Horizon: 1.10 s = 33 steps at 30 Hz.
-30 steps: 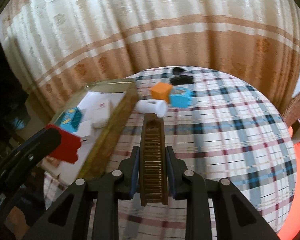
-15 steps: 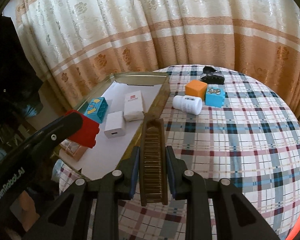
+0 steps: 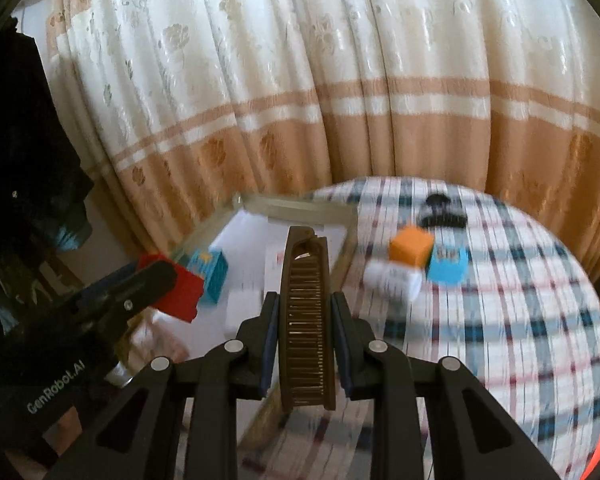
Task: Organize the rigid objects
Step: 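Carry the red block with the left gripper while the right carries the comb into the tray, releasing both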
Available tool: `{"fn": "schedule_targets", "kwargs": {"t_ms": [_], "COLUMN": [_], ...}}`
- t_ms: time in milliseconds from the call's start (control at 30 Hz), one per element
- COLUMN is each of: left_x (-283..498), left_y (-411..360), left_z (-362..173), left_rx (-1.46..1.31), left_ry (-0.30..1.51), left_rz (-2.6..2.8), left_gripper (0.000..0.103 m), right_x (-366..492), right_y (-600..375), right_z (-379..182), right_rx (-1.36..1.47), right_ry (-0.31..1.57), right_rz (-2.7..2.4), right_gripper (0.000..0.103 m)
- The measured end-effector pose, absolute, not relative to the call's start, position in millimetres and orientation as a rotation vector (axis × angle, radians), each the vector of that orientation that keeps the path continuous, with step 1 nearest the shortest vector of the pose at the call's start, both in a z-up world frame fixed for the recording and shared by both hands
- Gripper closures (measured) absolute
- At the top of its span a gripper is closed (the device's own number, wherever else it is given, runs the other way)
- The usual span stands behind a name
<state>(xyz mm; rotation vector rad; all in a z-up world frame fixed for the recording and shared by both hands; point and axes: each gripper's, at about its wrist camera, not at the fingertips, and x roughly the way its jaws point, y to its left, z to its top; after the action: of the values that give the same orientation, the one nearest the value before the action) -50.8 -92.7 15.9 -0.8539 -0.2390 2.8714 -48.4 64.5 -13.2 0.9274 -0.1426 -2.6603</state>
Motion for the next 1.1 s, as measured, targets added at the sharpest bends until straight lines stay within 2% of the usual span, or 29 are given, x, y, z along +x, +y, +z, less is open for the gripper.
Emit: {"fn": "schedule_targets", "kwargs": {"t_ms": [200,467,800,1100], "left_x": [-91.9,-153.9,-195.5,-210.0], "left_y": [-96.5,-105.5,-109.1,-104.6], "left_z": [31.1,13.9,-19.6,-41.4], "left_rx": [-0.835,-0.994,-1.208,-1.331], "left_ry": [-0.18,-0.141,-0.107,-0.024], "left_rz": [2.916,2.942,2.941,2.944], "left_gripper": [0.072,0.072,0.072,0.072], "right_x": [-94.6,-156.4,-187.6,-192.2], "right_y": [45.4,26.3,13.6,12.7], "right_z": [-5.3,-31.8,-66.7,-75.2], "right_rx": [0.912,1.019,1.118,1.119], "right_ry": [-0.113,-0.083,-0.018,0.005], "right_rz": [-2.675,-2.664,-2.596,-2.59], "right_gripper": [0.075,0.075,0.075,0.075]}}
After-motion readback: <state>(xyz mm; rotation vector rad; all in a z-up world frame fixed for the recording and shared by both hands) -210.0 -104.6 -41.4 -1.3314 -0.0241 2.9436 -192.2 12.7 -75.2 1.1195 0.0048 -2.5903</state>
